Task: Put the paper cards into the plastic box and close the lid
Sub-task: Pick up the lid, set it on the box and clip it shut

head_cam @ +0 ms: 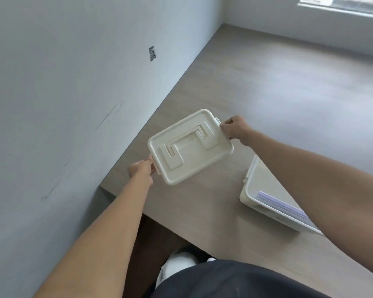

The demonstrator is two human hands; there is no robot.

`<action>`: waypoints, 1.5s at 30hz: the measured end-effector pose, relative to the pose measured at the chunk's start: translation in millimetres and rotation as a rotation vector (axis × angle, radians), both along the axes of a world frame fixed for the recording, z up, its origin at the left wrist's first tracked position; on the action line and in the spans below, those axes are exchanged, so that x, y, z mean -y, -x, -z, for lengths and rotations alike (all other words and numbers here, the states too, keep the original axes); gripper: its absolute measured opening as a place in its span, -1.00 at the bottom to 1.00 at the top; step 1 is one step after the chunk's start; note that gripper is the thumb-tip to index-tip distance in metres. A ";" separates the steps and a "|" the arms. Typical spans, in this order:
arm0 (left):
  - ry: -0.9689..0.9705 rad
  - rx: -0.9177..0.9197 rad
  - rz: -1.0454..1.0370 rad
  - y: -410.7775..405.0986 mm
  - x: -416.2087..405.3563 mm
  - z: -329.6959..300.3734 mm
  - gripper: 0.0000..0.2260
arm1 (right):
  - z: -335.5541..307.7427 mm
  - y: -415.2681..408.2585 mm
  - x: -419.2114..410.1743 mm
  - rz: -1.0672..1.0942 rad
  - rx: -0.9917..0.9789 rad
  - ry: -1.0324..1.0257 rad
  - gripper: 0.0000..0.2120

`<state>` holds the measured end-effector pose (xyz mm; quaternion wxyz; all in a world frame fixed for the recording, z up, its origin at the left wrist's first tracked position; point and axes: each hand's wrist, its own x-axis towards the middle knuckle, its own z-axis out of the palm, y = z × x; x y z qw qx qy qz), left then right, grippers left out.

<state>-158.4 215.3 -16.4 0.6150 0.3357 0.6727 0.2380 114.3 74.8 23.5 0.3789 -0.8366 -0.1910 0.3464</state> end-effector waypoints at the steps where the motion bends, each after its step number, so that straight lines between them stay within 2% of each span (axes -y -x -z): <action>1: -0.018 0.023 0.026 -10.1 -1.2 -3.9 -0.69 | -9.8 -5.8 12.4 0.007 -0.010 -0.036 -0.77; 4: -0.065 0.064 0.138 -44.3 5.1 -22.0 -0.69 | -33.7 -24.0 58.9 0.067 -0.009 -0.095 -0.94; 9: -0.108 0.123 0.351 -107.2 33.4 -44.2 -0.89 | -50.8 -43.2 143.9 0.276 -0.038 -0.123 -0.83; 19: -0.160 0.118 0.831 -183.4 103.3 -48.9 -0.88 | -45.5 -41.7 292.3 0.524 -0.091 -0.139 -0.75; 24: -0.186 0.069 1.066 -189.8 128.9 -39.9 -0.92 | -27.6 -24.0 343.4 0.574 -0.207 -0.160 -0.79; 29: -0.148 0.115 1.151 -184.5 142.2 -31.9 -0.94 | -9.8 -1.7 371.1 0.578 -0.292 -0.178 -0.80; 33: -0.111 0.152 1.207 -179.5 142.5 -27.8 -0.85 | -4.5 8.4 385.4 0.553 -0.330 -0.207 -0.76; 39: -0.071 0.213 1.213 -170.0 143.4 -27.6 -0.86 | 0.2 9.1 388.5 0.534 -0.358 -0.254 -0.77; 45: -0.112 0.188 1.221 -168.0 143.5 -24.4 -0.86 | 6.8 8.7 389.8 0.538 -0.363 -0.271 -0.76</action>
